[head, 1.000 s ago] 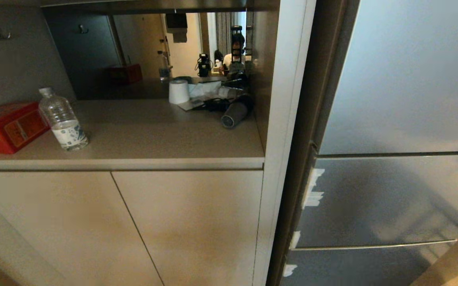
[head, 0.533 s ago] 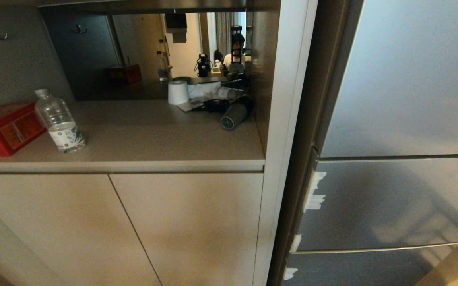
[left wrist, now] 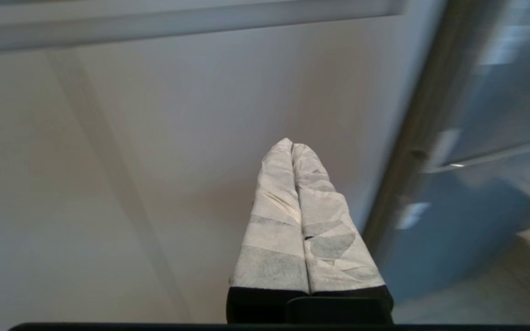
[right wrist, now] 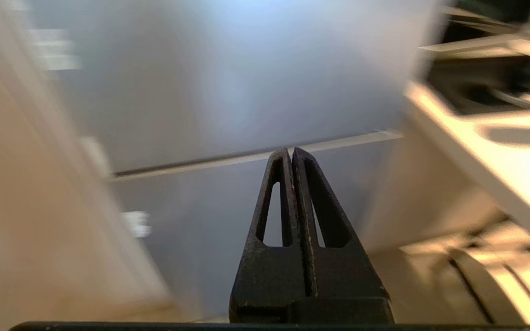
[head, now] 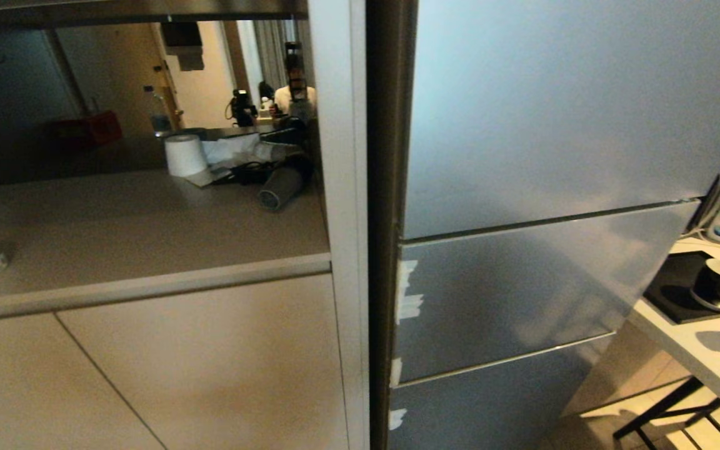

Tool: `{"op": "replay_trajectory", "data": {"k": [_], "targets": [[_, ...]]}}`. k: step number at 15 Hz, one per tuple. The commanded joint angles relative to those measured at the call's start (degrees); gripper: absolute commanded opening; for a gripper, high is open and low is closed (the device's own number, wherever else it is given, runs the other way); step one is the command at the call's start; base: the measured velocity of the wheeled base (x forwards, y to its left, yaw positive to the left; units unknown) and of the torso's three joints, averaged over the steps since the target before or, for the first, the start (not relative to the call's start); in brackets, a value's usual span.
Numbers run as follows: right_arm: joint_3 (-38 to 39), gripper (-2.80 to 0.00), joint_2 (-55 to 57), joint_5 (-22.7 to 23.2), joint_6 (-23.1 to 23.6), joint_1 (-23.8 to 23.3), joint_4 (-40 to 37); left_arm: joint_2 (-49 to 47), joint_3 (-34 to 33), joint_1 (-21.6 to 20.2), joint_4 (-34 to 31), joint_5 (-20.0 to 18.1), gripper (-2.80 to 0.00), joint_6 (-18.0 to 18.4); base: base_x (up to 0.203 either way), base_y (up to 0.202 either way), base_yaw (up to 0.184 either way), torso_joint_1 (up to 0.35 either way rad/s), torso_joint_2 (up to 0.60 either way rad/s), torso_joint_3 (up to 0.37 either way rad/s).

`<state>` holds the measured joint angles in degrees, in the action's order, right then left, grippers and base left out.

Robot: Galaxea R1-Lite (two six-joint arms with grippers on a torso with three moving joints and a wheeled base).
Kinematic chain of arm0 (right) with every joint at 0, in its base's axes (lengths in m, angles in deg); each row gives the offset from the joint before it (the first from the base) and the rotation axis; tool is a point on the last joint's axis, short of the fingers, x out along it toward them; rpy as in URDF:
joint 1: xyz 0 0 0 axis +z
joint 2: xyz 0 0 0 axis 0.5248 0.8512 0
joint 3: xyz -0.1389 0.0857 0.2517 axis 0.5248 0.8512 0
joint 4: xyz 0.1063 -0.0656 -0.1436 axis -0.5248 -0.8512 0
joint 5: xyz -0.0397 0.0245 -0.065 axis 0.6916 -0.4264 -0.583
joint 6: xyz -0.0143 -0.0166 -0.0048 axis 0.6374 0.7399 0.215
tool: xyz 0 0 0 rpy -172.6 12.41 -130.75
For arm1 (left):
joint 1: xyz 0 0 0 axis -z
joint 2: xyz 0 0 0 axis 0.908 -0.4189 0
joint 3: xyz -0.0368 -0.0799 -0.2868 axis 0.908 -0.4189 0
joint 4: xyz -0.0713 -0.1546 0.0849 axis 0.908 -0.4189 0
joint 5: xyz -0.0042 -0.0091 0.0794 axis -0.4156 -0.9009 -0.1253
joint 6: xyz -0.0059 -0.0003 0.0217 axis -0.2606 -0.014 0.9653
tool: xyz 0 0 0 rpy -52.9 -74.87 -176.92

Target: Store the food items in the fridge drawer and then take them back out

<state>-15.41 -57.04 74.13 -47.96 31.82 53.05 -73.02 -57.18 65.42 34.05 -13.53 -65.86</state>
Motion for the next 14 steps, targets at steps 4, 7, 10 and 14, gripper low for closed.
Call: {"op": "replay_trajectory", "data": {"k": [4,7,10,14], "targets": [[0.0,-2.80,0.1,0.0,0.0,0.0,0.0,0.0,-0.5,0.0,0.0,0.0,-2.80,0.0,-0.002,0.008,-0.174,0.001,0.00,0.004],[0.0,-2.80,0.1,0.1,0.1,0.0,0.0,0.0,-0.5,0.0,0.0,0.0,-2.80,0.0,-0.002,0.005,-0.165,0.003,0.00,0.001],[0.0,-2.80,0.1,0.1,0.1,0.0,0.0,0.0,-0.5,0.0,0.0,0.0,-2.80,0.0,-0.001,0.002,-0.057,0.002,0.00,0.003],[0.0,-2.80,0.1,0.1,0.0,0.0,0.0,0.0,-0.5,0.0,0.0,0.0,-2.80,0.0,0.000,0.000,0.000,-0.050,0.12,0.066]]}}
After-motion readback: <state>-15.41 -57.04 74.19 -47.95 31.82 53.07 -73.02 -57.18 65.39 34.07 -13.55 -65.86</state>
